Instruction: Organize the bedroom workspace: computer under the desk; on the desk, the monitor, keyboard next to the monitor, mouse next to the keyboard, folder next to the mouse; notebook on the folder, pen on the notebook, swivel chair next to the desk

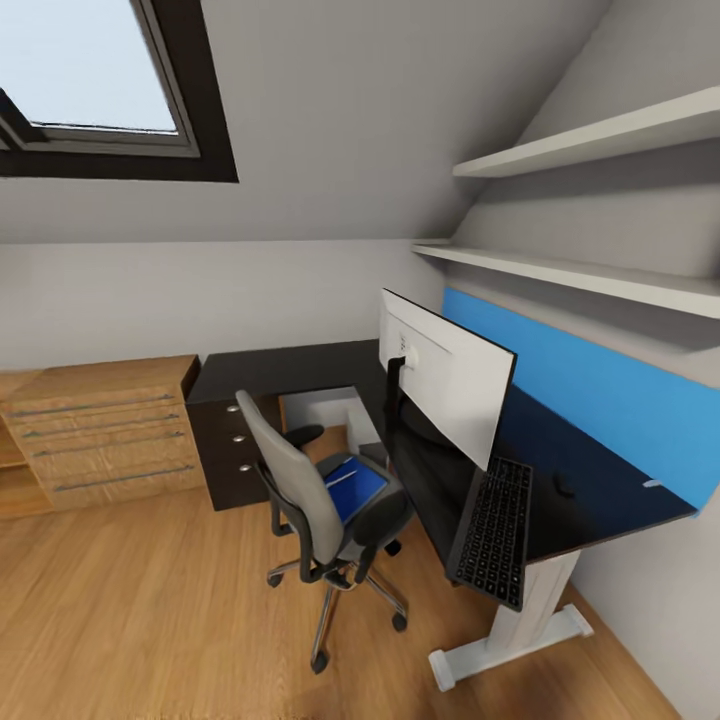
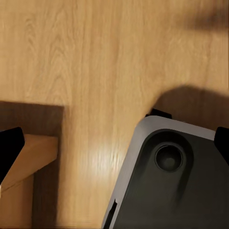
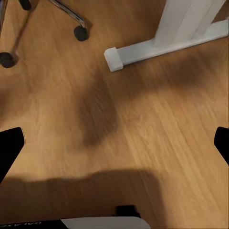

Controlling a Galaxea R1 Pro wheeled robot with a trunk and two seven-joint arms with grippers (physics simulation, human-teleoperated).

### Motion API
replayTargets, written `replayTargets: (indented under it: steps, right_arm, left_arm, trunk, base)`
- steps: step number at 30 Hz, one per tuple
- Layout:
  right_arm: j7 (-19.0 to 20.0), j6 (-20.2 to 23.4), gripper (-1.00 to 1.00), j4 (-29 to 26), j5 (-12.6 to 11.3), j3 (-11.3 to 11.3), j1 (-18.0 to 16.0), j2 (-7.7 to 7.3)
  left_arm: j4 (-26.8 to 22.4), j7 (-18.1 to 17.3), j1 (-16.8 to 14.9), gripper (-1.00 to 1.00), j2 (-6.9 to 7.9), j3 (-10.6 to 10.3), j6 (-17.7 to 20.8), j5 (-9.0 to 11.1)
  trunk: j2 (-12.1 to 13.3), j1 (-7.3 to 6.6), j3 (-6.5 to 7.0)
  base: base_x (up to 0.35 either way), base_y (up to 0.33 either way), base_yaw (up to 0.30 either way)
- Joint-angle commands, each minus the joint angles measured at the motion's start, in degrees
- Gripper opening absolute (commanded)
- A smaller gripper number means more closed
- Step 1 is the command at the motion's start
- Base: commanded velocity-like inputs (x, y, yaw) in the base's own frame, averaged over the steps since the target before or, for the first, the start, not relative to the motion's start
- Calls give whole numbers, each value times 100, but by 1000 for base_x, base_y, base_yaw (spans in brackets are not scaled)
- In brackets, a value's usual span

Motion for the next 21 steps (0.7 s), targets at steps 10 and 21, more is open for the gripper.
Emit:
replayTargets:
  steps: [10, 21]
  right_arm:
    - [-15, -11, 100, 4, 11, -9, -2, 2]
    - [-6, 4, 100, 82, 11, -18, -2, -25]
  left_arm:
    - [2, 1, -3, 100, -1, 39, -12, -16]
    - [-1, 1, -3, 100, -9, 35, -9, -16]
  trunk:
    - [-4, 0, -6]
    - [-4, 0, -6]
  base:
    - [-126, -49, 277]
    - [-100, -43, 100]
